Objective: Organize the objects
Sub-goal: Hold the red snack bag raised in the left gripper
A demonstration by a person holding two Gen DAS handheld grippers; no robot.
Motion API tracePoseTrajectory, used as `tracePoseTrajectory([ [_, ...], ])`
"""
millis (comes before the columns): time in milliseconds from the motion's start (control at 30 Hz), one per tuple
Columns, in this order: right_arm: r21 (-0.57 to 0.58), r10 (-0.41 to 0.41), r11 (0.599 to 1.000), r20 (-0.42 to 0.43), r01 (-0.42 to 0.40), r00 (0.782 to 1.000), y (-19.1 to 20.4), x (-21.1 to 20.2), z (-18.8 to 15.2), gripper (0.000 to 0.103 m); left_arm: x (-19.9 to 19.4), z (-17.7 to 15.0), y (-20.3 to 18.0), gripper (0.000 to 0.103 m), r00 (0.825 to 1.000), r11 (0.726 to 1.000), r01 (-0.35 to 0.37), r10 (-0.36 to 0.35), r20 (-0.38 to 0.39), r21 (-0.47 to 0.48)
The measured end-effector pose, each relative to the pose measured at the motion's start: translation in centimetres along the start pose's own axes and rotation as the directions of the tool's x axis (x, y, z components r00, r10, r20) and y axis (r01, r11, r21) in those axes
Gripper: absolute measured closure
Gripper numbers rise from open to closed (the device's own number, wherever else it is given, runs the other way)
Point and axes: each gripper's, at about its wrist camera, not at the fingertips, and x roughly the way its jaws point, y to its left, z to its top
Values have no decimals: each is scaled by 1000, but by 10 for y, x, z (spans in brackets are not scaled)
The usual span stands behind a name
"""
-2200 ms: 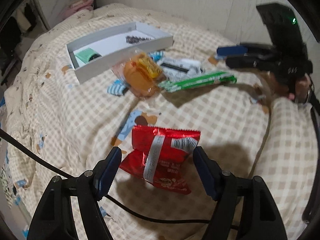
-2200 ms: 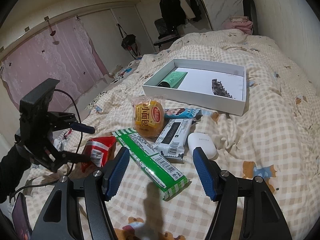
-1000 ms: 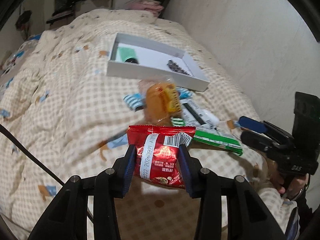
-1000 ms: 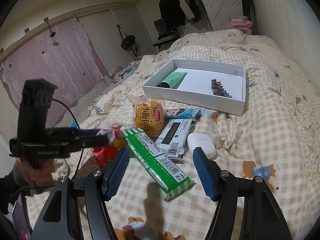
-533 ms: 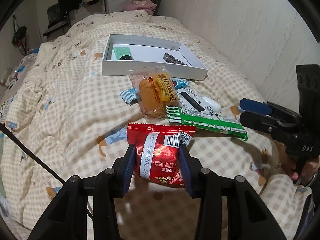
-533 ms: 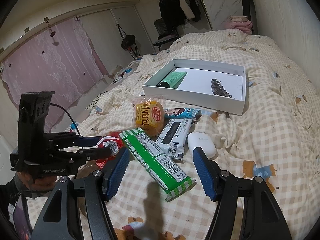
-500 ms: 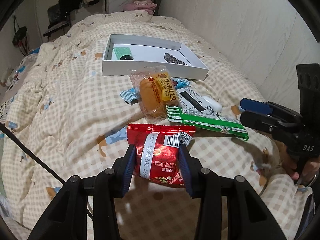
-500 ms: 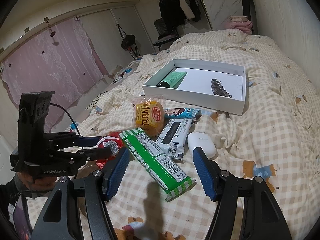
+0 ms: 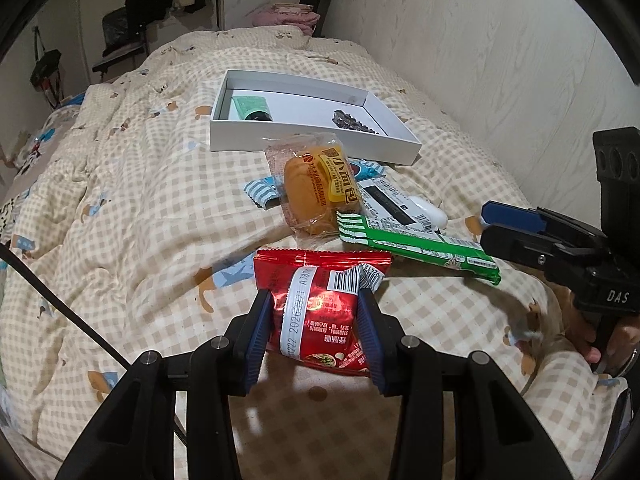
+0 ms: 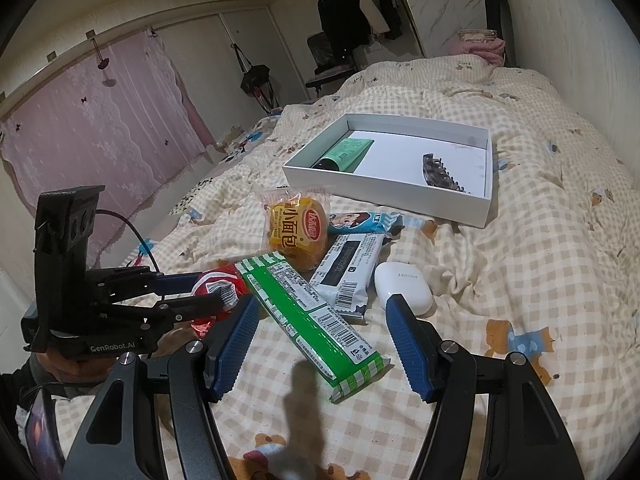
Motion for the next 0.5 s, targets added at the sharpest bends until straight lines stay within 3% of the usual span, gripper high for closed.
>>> tracePoseTrajectory([
  [500, -2, -8, 1000, -4, 8, 1000, -1, 1, -1, 36, 2, -2, 0, 57, 1000, 1000, -3, 3, 7, -3],
])
